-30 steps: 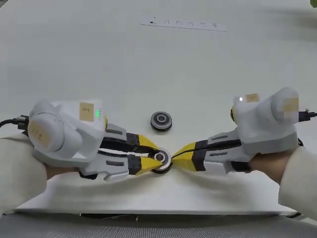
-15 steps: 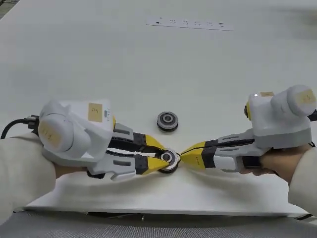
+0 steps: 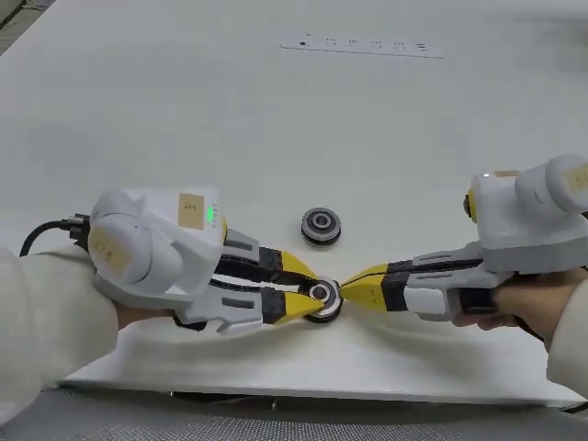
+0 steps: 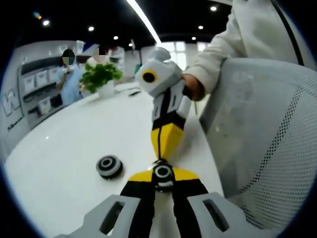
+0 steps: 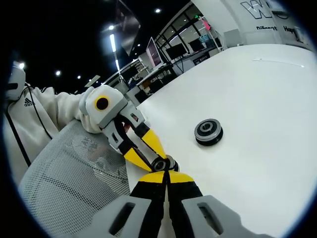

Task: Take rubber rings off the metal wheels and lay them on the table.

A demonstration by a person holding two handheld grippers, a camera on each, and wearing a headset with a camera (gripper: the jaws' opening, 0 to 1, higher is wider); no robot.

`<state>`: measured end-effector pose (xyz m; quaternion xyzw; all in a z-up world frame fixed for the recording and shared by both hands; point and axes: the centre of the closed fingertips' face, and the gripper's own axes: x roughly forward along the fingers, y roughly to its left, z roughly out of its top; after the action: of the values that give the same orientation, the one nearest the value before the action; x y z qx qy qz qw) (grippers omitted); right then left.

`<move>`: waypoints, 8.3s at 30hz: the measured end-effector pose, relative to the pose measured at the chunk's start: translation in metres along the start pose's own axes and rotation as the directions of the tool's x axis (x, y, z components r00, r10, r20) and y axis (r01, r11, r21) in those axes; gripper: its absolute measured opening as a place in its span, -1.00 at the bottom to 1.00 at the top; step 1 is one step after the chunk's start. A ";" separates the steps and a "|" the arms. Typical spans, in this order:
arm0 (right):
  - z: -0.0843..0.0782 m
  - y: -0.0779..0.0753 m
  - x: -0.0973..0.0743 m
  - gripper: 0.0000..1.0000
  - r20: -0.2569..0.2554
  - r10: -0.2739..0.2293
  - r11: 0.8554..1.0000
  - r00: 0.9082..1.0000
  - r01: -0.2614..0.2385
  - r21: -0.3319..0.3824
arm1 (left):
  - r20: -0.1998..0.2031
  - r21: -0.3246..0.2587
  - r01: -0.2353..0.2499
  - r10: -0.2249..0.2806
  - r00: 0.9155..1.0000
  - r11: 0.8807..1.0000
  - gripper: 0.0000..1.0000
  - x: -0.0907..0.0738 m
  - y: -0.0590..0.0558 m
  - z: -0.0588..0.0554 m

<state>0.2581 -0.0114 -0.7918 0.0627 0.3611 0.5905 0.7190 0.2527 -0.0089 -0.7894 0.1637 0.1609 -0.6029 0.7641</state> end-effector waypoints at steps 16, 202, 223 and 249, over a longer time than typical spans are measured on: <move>0.002 0.004 0.003 -1.00 -0.003 0.014 1.000 1.000 -0.014 -0.019 | -0.002 0.003 0.000 0.000 1.000 1.000 -0.75 -0.001 0.001 -0.001; 0.051 0.013 0.051 -0.69 -0.109 -0.070 0.976 0.992 0.045 -0.214 | -0.082 -0.051 -0.174 0.169 0.982 0.983 0.72 -0.109 0.020 -0.024; 0.088 0.018 -0.024 -0.39 0.065 -0.065 0.977 0.996 0.077 -0.198 | -0.061 -0.056 -0.193 0.190 0.980 0.980 0.72 -0.113 0.021 -0.014; 0.062 0.012 -0.044 -0.33 0.074 -0.062 0.964 0.995 0.079 -0.255 | 0.024 -0.035 -0.202 0.202 0.979 0.979 0.71 -0.112 0.029 0.036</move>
<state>0.2835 -0.0260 -0.7203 -0.0249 0.2596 0.6042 0.7529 0.2577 0.0789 -0.7056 0.1585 0.1429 -0.5216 0.8261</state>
